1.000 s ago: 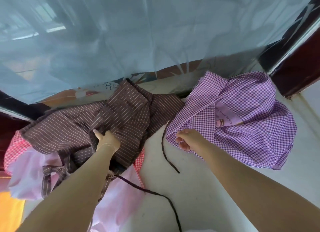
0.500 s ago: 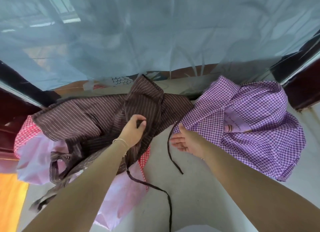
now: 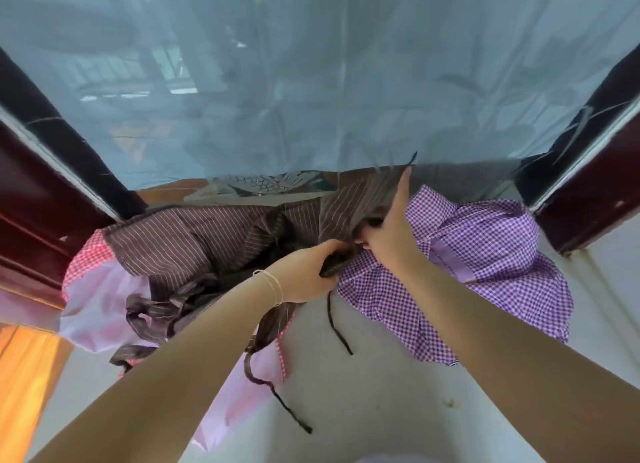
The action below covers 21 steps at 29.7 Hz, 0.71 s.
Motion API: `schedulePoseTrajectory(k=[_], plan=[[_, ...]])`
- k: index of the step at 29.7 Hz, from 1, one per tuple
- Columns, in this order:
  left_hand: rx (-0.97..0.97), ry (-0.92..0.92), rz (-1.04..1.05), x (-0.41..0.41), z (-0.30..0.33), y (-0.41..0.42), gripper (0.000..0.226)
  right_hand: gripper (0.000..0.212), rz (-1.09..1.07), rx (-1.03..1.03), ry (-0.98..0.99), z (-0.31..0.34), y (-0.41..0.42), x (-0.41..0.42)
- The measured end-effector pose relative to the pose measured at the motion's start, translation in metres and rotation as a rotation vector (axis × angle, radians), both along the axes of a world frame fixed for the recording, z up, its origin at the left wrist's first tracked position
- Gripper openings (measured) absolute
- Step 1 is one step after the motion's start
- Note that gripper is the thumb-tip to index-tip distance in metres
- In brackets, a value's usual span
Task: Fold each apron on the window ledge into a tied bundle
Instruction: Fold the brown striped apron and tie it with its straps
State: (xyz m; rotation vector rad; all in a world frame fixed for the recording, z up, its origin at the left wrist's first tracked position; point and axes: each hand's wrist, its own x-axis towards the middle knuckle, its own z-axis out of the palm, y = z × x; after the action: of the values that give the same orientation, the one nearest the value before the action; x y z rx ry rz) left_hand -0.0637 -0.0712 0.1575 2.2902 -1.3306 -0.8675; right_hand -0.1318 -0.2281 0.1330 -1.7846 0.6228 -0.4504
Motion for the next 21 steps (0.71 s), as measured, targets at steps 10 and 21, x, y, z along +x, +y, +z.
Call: schedulePoseTrajectory(k=[10,21], plan=[[0.024,-0.266,0.040,-0.015,0.055,0.003,0.049,0.017,0.195,-0.849,0.193,0.047,-0.022,-0.052],[-0.201,-0.259,0.099,-0.014,0.160,0.003,0.045,0.017,0.388,-0.484,0.134,0.144,-0.015,-0.048]])
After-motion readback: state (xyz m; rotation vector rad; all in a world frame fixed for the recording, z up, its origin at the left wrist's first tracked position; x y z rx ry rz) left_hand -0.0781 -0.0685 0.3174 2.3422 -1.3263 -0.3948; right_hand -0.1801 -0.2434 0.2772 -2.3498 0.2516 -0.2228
